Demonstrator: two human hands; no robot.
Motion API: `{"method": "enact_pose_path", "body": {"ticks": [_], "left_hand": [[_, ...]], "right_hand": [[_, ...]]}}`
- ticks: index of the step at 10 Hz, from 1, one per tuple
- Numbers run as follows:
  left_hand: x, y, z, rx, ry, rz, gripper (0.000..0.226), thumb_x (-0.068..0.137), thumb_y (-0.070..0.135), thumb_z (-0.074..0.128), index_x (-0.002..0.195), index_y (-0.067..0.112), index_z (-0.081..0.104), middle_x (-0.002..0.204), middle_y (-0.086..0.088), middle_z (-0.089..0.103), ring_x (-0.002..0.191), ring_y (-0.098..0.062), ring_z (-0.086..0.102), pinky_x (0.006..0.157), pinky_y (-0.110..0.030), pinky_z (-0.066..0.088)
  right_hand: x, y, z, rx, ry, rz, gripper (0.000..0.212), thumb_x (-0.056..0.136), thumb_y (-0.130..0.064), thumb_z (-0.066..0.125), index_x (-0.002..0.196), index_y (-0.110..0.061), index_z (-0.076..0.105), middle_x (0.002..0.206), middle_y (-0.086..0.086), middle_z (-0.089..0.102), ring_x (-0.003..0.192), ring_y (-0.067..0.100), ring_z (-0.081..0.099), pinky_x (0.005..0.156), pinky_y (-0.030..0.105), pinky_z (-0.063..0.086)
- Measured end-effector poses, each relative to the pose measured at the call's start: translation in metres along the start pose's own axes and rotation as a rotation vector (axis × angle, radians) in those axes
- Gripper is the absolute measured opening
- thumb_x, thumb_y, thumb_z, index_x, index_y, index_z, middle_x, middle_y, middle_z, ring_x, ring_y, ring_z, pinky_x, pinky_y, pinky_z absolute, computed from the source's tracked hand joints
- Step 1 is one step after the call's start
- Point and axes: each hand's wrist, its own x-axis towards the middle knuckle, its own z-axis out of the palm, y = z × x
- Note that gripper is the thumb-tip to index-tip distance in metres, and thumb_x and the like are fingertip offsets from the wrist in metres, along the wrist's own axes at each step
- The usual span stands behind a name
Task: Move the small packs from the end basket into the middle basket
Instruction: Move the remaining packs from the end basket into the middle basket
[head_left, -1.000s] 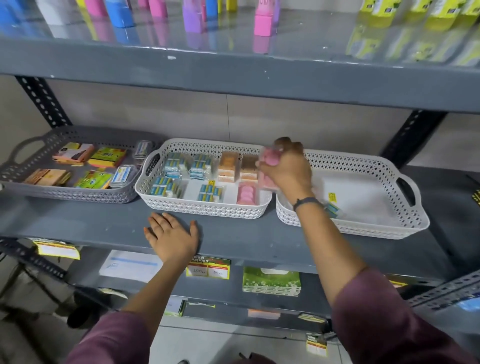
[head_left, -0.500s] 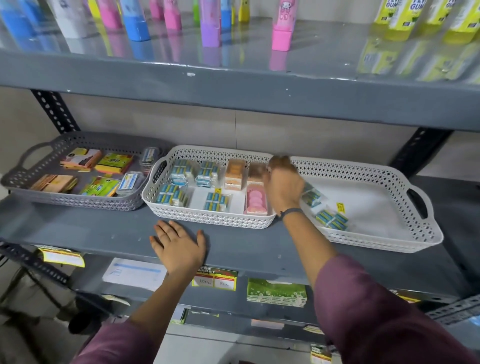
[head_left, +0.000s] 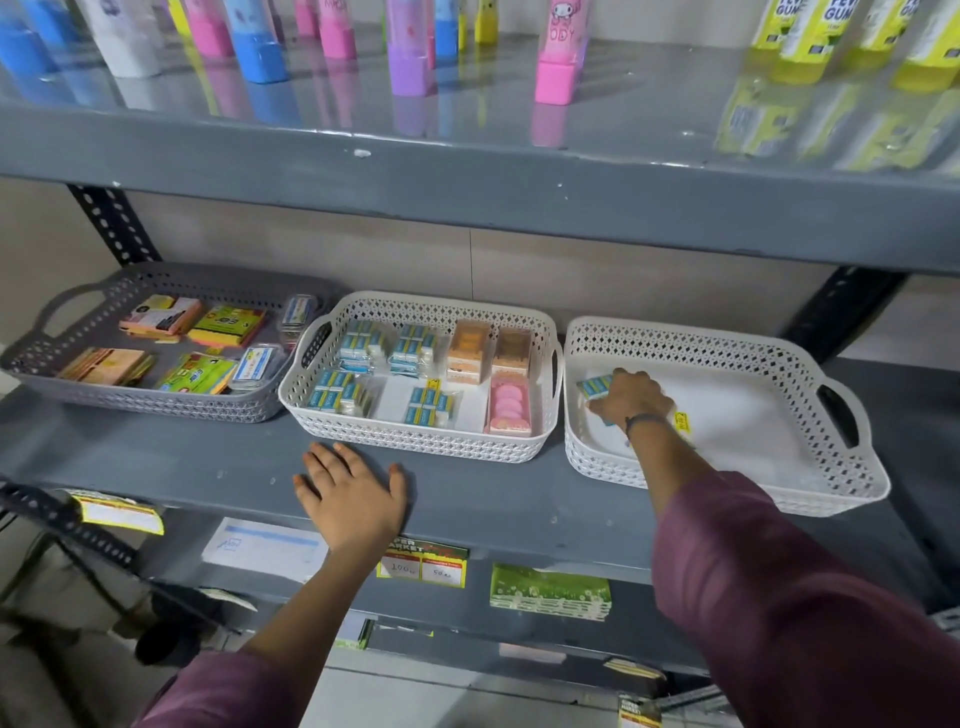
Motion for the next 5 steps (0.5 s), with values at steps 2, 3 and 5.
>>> {"method": "enact_pose_path", "body": {"ticks": [2, 3, 5], "left_hand": [[0.0, 0.001, 0.001, -0.008, 0.005, 0.002, 0.082, 0.088, 0.055, 0.027, 0.148, 0.001, 0.016, 0.157, -0.023, 0.013, 0.146, -0.034, 0.006, 0.116, -0.05, 0.007], [0.0, 0.0, 0.001, -0.013, 0.005, 0.0, 0.082, 0.088, 0.055, 0.027, 0.148, 0.001, 0.016, 0.157, -0.023, 0.013, 0.146, -0.034, 0.006, 0.116, -0.05, 0.007], [-0.001, 0.001, 0.0, -0.014, 0.007, 0.008, 0.082, 0.088, 0.055, 0.026, 0.148, 0.001, 0.016, 0.157, -0.022, 0.012, 0.146, -0.034, 0.006, 0.117, -0.05, 0.007]], "right_hand": [[0.004, 0.012, -0.002, 0.168, -0.072, 0.001, 0.086, 0.065, -0.04, 0.083, 0.131, -0.004, 0.041, 0.133, 0.017, 0.052, 0.126, 0.033, 0.05, 0.104, 0.043, 0.043], [0.004, 0.015, -0.002, 0.265, -0.08, -0.027, 0.078, 0.073, -0.039, 0.079, 0.13, -0.001, 0.041, 0.134, 0.016, 0.055, 0.125, 0.033, 0.052, 0.102, 0.041, 0.044], [-0.016, 0.017, -0.015, 0.478, 0.205, 0.041, 0.036, 0.09, -0.027, 0.06, 0.12, -0.007, 0.06, 0.127, 0.018, 0.063, 0.116, 0.036, 0.059, 0.096, 0.04, 0.048]]}}
